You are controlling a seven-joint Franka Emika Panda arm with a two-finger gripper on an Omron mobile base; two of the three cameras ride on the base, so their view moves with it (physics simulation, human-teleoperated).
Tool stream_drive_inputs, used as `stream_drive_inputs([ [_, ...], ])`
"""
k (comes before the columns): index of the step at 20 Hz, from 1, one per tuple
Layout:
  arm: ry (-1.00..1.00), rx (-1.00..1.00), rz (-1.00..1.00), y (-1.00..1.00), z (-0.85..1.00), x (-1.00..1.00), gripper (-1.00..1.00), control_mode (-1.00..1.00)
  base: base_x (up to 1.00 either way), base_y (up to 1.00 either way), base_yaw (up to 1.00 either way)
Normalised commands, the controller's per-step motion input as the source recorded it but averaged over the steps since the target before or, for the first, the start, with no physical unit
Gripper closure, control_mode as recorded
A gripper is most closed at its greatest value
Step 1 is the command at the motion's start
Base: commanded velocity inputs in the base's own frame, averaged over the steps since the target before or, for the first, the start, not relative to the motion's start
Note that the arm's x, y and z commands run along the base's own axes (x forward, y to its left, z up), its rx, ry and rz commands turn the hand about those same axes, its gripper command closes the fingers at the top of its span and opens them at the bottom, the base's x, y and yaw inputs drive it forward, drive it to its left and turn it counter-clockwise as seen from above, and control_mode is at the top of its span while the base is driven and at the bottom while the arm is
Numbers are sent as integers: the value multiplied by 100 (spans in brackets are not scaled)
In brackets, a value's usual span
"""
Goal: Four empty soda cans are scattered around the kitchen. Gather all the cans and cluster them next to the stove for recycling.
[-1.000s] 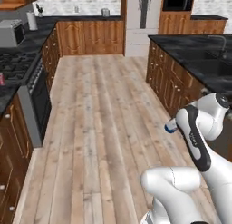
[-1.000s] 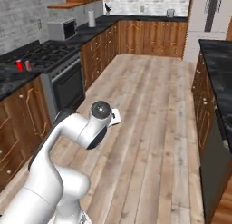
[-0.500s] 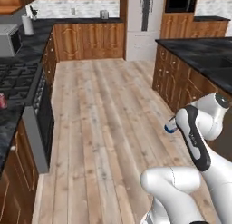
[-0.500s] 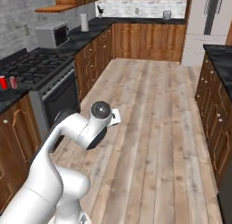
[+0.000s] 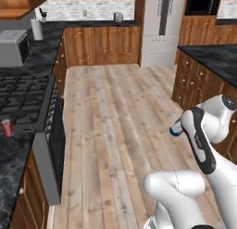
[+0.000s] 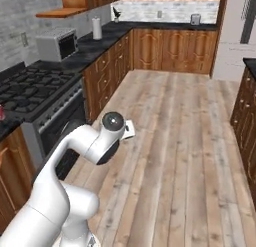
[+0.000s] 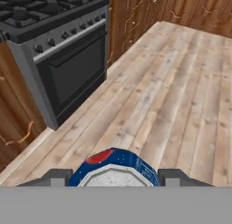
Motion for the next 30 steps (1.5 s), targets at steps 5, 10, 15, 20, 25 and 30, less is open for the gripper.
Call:
stream_drive_inputs([
  [5,0,0,0,0,0,0,100,100,25,0,41],
  [10,0,0,0,0,0,0,100,100,3,0,45],
  [15,0,0,0,0,0,0,100,100,-2,0,47],
  [20,0,0,0,0,0,0,100,100,-5,0,47],
  [25,0,0,0,0,0,0,100,100,0,0,45],
  [30,0,0,0,0,0,0,100,100,0,0,45],
])
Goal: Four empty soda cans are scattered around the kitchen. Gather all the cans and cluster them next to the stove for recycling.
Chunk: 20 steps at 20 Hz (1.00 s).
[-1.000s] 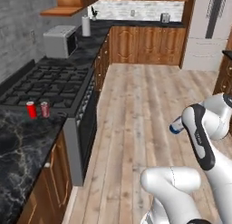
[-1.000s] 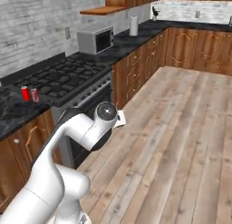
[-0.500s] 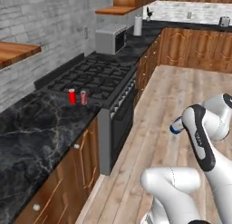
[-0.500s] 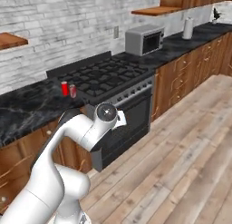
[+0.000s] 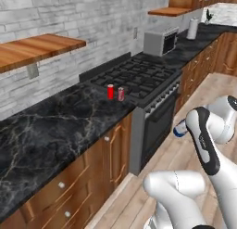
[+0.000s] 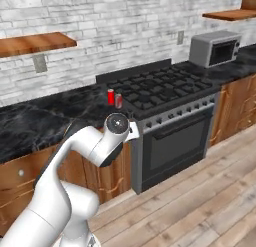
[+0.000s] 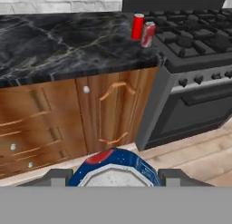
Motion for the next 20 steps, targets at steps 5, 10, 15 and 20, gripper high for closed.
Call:
stream_drive_inputs([
  [5,0,0,0,0,0,0,100,100,-1,0,45],
  [10,0,0,0,0,0,0,100,100,-1,0,45],
  [15,0,0,0,0,0,0,100,100,0,0,45],
  [20,0,0,0,0,0,0,100,100,-2,0,46],
])
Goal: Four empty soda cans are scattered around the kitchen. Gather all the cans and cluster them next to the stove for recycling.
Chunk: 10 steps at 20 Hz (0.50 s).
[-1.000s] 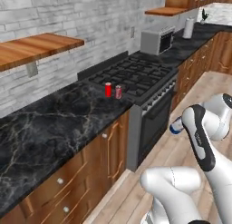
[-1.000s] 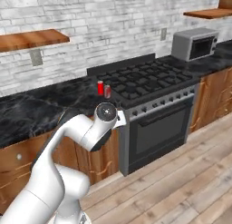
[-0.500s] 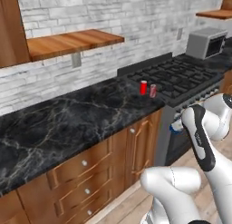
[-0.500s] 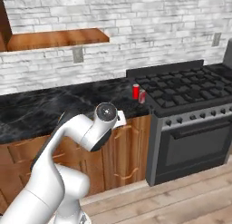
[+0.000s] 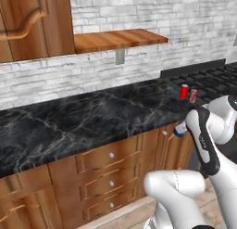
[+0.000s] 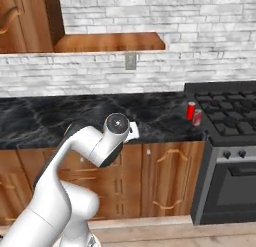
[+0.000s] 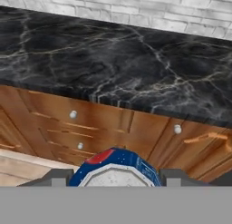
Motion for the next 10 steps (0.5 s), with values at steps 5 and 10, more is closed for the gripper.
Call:
stream_drive_inputs([
  [5,0,0,0,0,0,0,100,100,39,-54,4],
  [10,0,0,0,0,0,0,100,100,51,-89,1],
])
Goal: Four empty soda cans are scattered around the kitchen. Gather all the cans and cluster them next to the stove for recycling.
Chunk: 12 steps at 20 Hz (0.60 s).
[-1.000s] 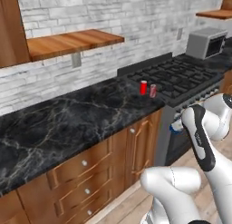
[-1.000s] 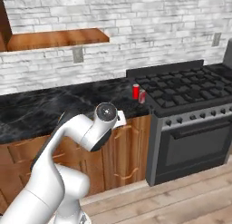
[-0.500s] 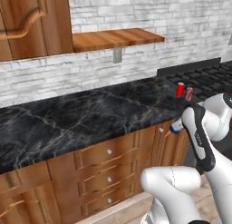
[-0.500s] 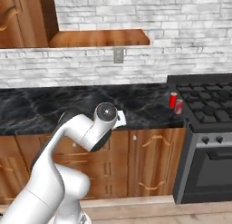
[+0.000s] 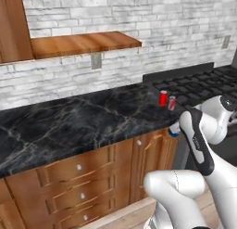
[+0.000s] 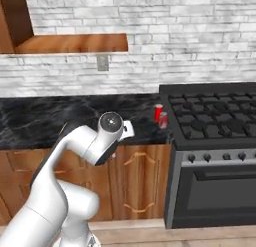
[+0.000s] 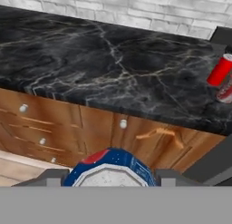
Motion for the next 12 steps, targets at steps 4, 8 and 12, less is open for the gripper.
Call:
stream_drive_inputs([
  [4,0,0,0,0,0,0,100,100,57,-66,10],
  [8,0,0,0,0,0,0,100,100,73,-26,6],
  [12,0,0,0,0,0,0,100,100,94,0,5],
])
